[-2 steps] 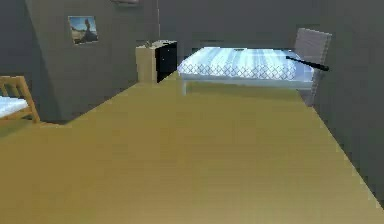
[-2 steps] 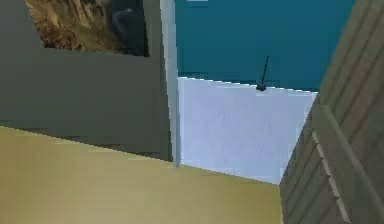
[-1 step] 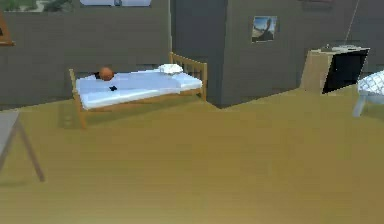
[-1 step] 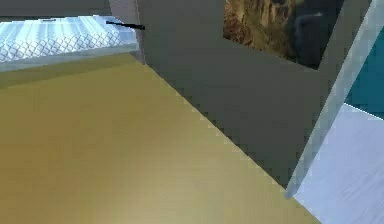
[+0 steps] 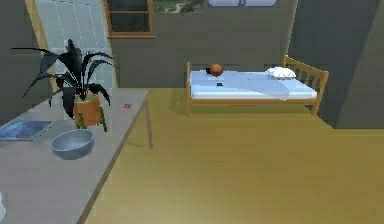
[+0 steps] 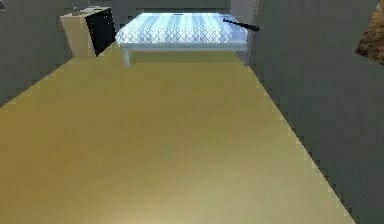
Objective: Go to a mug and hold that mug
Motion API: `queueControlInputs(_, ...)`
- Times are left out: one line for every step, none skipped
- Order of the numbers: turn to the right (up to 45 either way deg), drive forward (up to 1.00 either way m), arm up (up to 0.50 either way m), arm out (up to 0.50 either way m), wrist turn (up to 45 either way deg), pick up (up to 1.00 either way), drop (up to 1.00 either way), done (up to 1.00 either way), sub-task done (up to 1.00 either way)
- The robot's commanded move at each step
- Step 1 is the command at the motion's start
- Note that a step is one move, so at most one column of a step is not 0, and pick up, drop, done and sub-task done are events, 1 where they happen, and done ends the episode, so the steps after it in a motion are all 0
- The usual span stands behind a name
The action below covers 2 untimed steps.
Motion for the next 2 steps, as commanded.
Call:
queueControlInputs(0.0, 0.15, 0.0, 0.0, 0.0, 0.0, 0.0, 0.0, 0.0)
queueControlInputs(-45.0, 0.0, 0.0, 0.0, 0.0, 0.0, 0.0, 0.0, 0.0)
